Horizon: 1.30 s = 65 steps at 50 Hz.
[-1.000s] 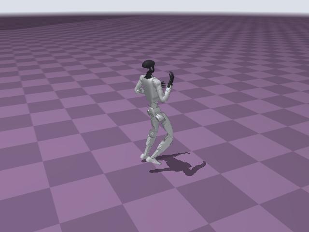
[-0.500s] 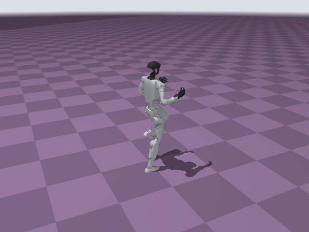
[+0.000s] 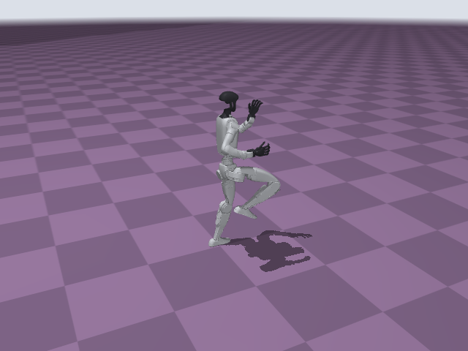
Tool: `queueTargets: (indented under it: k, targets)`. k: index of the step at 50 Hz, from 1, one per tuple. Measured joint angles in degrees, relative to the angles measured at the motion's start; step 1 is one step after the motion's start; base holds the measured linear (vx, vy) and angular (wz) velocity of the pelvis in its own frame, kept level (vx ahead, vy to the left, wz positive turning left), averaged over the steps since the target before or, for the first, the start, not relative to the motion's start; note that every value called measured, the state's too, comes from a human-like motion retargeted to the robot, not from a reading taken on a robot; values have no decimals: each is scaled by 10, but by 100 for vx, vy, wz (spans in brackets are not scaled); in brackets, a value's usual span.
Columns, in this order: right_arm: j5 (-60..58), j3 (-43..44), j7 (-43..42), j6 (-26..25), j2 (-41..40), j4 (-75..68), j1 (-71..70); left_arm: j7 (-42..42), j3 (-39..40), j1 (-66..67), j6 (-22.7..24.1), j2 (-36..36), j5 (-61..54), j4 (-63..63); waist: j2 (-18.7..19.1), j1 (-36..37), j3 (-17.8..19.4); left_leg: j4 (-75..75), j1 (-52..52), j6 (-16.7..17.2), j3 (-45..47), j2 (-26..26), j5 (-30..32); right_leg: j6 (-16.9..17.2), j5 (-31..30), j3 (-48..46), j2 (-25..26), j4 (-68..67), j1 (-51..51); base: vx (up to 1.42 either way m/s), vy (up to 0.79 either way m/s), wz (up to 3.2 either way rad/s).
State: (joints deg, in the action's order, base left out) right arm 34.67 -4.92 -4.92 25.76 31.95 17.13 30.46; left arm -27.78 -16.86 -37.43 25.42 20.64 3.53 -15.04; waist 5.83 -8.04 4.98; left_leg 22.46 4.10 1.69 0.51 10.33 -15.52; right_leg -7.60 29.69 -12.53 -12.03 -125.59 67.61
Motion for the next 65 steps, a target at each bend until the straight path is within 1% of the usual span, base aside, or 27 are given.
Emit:
queueTargets:
  k: [3,5,7,10,12,13,15,18,20,22,25,28,30,32,33,35,37,40,43,45,50,53,56,58,61,63,65]
  targets:
    - [7,34,50,6,73,87,124,-40,15,90,21,-48,25,-123,41,-12,-75,-187,-69,62,26,24,231,13,-108,-49,37,229,-146,33,-7,-11]
    - [6,52,85,-1,89,113,172,0,18,182,42,-66,-3,-178,42,-31,-101,-180,-70,79,26,17,298,50,-210,-62,51,444,-298,27,-11,115]
    - [-9,66,92,-14,71,108,175,75,19,271,50,-62,-57,-203,0,-23,-105,-10,-22,22,47,-26,223,88,-297,-20,57,700,-468,18,-11,118]
    - [-33,75,40,-50,38,62,83,138,15,363,35,-26,-173,-196,-72,35,-93,470,186,-65,120,-63,53,120,-425,94,34,1042,-658,6,-8,35]
    - [-36,60,-13,-57,8,9,-22,154,7,402,22,12,-237,-162,-104,89,-69,750,349,-88,158,-52,-11,127,-401,147,5,1150,-727,-5,-8,-16]
    - [-35,41,-40,-47,-12,-23,-85,163,7,422,19,37,-256,-139,-112,115,-56,868,440,-84,163,-42,-24,118,-324,155,-2,1172,-743,-10,-10,-54]
    - [-27,-4,-108,-5,-47,-67,-225,175,13,482,31,84,-290,-78,-116,168,-11,1042,597,-38,151,-32,-35,91,-162,159,-10,1198,-776,-12,-7,-120]
    - [3,-19,-174,35,-76,0,-452,191,32,605,39,117,-390,8,-78,224,94,1129,664,5,109,-32,-76,50,-80,200,2,1167,-822,-8,-1,-156]
    - [12,-3,-157,32,-97,98,-548,219,50,690,27,141,-437,0,-69,224,87,1098,657,-55,109,19,-78,52,-117,200,20,1159,-818,11,-7,18]
    - [10,-4,-125,29,-103,220,-543,246,47,752,21,184,-441,-58,-99,222,20,975,605,-93,153,23,-27,75,-235,167,9,1224,-810,28,-3,98]
    - [41,-40,-33,11,-105,351,-437,284,40,814,3,211,-421,-124,-124,252,-41,658,407,-50,184,-42,81,82,-359,137,2,1223,-780,25,7,-69]
    - [29,-115,41,6,-94,303,-326,287,41,787,-10,139,-332,-120,-43,236,-36,259,112,1,144,-23,205,-11,-191,59,62,809,-646,15,8,-160]
    - [0,-127,13,-10,-75,231,-290,223,42,673,-23,116,-290,-107,-41,207,-39,57,19,5,131,-28,280,9,-108,9,28,416,-429,11,7,-43]
    - [-45,-125,-4,-4,-49,147,-251,154,23,542,-7,91,-201,-74,-13,165,-35,-70,-51,35,101,-12,233,10,-67,-15,40,174,-271,1,11,29]
    - [-55,-121,-13,0,-40,103,-232,115,7,470,3,76,-166,-51,-3,140,-28,-103,-73,39,88,-7,158,29,-57,-20,42,76,-194,-4,11,105]
    - [-55,-104,-39,-1,-35,22,-194,42,-28,320,18,50,-132,-9,-1,73,7,-126,-96,18,62,-10,34,77,-35,-18,26,-67,-81,-7,8,207]
    - [-14,-69,-48,-6,-37,-3,-140,7,-34,177,19,38,-112,0,-23,-1,56,-62,-77,-17,7,-31,-15,87,0,0,-31,-113,-56,-10,3,253]
    - [49,-15,7,11,-16,72,-9,11,-2,75,6,-3,-25,-62,-1,-12,5,-17,-3,-2,7,-29,29,-4,12,-19,-70,-19,-49,3,0,0]
    - [33,8,54,14,58,162,97,10,-21,148,23,-57,-13,-176,48,17,-81,-139,-39,49,62,10,218,11,-128,-41,34,251,-160,26,-12,-108]
    - [18,15,86,2,87,182,127,56,-30,227,32,-72,-36,-242,57,-5,-100,-137,-38,71,63,13,295,43,-220,-32,80,481,-303,23,-15,69]
    - [-48,43,40,-55,46,98,49,165,-36,357,19,-56,-216,-266,-59,34,-41,431,151,-64,149,-62,66,121,-443,117,36,1116,-726,10,-9,77]
    - [-69,6,-52,-46,-5,-5,-124,169,-16,414,12,-8,-259,-197,-84,118,5,841,387,-85,170,-17,-44,101,-236,144,14,1212,-798,-10,-10,-68]
    - [-47,-36,-144,7,-49,-29,-355,172,28,545,30,47,-309,-70,-65,181,89,1067,570,-30,120,-3,-84,28,-91,176,25,1204,-826,-21,-6,-139]
    - [-31,-38,-160,26,-75,34,-501,209,53,649,24,80,-376,-6,-57,196,119,1100,636,-33,99,3,-100,8,-68,202,34,1131,-794,-16,-1,-85]
    - [-31,-21,-165,40,-99,190,-568,238,47,752,25,182,-412,-42,-94,190,45,1010,661,-100,128,13,-46,43,-213,150,19,1233,-791,12,-7,121]
    - [-9,-22,-133,33,-100,292,-524,251,42,786,19,239,-415,-90,-120,208,4,872,574,-107,157,1,16,68,-349,118,9,1289,-792,18,0,38]
    - [38,-38,-63,19,-87,346,-444,272,42,821,3,232,-423,-118,-95,224,-4,681,406,-72,149,-12,64,45,-376,84,30,1235,-783,9,12,-129]
